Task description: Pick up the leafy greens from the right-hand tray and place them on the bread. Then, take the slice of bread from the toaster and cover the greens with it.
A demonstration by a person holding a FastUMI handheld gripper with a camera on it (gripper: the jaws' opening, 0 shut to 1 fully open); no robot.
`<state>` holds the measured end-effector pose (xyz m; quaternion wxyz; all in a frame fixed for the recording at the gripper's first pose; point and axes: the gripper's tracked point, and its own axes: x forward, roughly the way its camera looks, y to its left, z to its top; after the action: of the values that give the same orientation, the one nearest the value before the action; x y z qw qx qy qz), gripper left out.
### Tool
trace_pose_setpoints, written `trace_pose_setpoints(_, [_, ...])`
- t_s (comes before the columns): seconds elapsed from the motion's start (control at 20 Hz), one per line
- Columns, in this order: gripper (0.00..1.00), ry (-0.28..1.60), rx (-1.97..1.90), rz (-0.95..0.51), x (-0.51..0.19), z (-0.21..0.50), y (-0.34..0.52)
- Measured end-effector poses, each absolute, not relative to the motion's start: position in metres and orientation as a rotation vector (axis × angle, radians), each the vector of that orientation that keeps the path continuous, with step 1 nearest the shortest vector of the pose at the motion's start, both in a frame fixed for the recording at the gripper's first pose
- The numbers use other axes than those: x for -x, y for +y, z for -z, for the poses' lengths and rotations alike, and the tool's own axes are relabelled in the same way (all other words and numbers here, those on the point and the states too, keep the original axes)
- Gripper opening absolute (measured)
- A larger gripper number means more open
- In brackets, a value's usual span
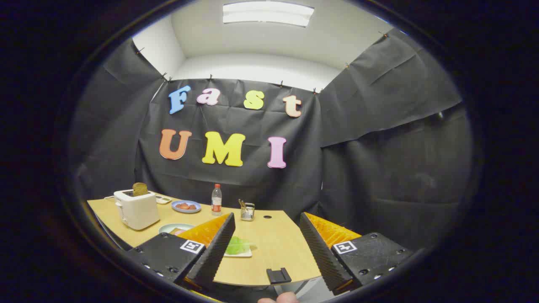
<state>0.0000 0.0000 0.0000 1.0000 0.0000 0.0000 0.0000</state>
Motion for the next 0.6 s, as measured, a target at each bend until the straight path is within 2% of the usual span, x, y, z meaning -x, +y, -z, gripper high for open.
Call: trace_pose_setpoints(0.6, [0.95, 0.054, -0.037, -0.048, -0.015, 0.016, 0.020])
